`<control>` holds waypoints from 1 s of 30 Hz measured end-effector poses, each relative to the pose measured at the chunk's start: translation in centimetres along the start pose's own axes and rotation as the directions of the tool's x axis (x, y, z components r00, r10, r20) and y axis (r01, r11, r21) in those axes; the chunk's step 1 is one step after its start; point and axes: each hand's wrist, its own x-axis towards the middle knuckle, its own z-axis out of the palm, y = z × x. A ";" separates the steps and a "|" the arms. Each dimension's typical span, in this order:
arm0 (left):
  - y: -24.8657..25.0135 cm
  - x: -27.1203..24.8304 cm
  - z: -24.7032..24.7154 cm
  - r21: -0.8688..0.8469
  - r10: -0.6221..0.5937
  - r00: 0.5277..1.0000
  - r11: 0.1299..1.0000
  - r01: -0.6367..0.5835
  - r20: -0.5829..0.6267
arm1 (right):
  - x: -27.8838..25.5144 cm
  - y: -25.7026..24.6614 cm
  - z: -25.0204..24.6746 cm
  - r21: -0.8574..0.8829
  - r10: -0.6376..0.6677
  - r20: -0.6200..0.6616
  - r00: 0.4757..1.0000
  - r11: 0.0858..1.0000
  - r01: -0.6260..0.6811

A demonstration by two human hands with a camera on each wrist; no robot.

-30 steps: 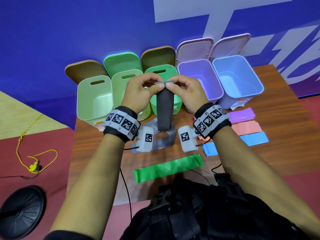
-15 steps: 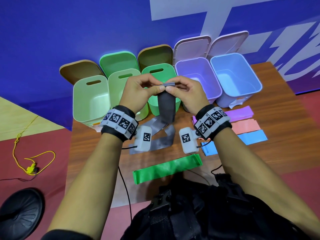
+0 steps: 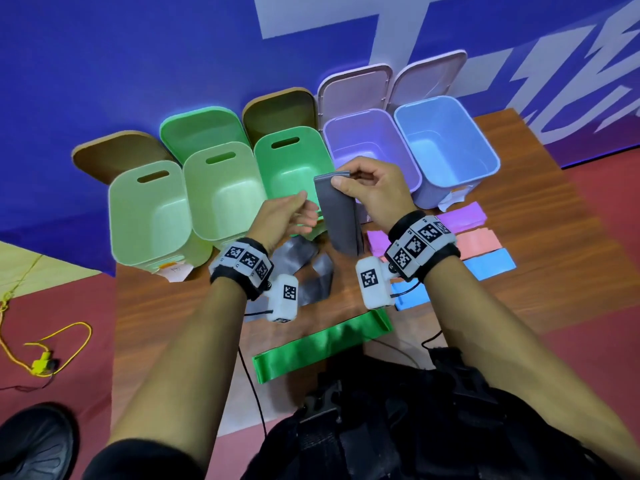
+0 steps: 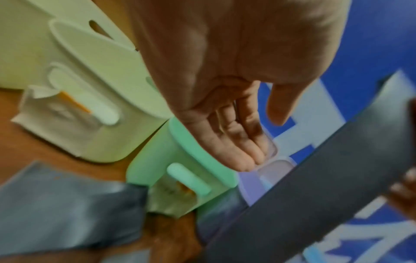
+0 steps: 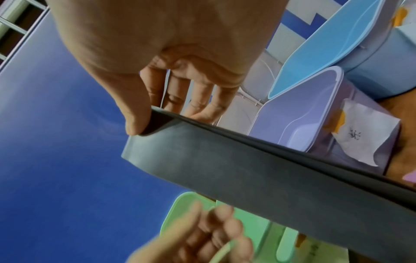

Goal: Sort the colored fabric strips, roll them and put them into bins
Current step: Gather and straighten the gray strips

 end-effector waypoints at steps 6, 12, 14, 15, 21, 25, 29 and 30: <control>-6.4 3.9 1.0 0.389 -0.162 0.986 0.911 0.133 0.043 | 0.3 -0.1 -1.3 0.024 0.064 -0.017 0.998 0.998 -0.064; -10.8 6.0 1.2 0.552 -0.323 0.940 0.806 0.214 0.107 | 1.2 1.0 -2.1 0.007 0.081 0.023 0.996 0.997 -0.081; -11.6 6.7 1.4 0.608 -0.353 0.923 0.770 0.192 0.154 | 1.4 1.1 -2.5 0.010 0.110 0.039 0.993 0.994 -0.110; -11.8 7.1 1.4 0.653 -0.349 0.923 0.739 0.167 0.160 | 1.5 1.0 -2.6 0.020 0.124 0.046 0.991 0.992 -0.125; -14.6 9.3 1.0 0.763 -0.362 0.917 0.636 0.112 0.167 | 2.0 1.0 -2.3 0.009 0.159 0.056 0.986 0.987 -0.160; -13.1 8.3 1.9 0.826 -0.371 0.918 0.555 0.100 0.138 | 2.0 1.1 -2.3 0.000 0.158 0.044 0.986 0.987 -0.158; -11.5 7.6 2.4 0.838 -0.311 0.948 0.535 0.111 0.073 | 1.8 1.2 -2.2 -0.001 0.147 0.044 0.988 0.989 -0.147; -11.7 7.8 2.1 0.822 -0.314 0.947 0.556 0.120 0.074 | 1.8 1.2 -2.1 0.003 0.152 0.047 0.987 0.988 -0.152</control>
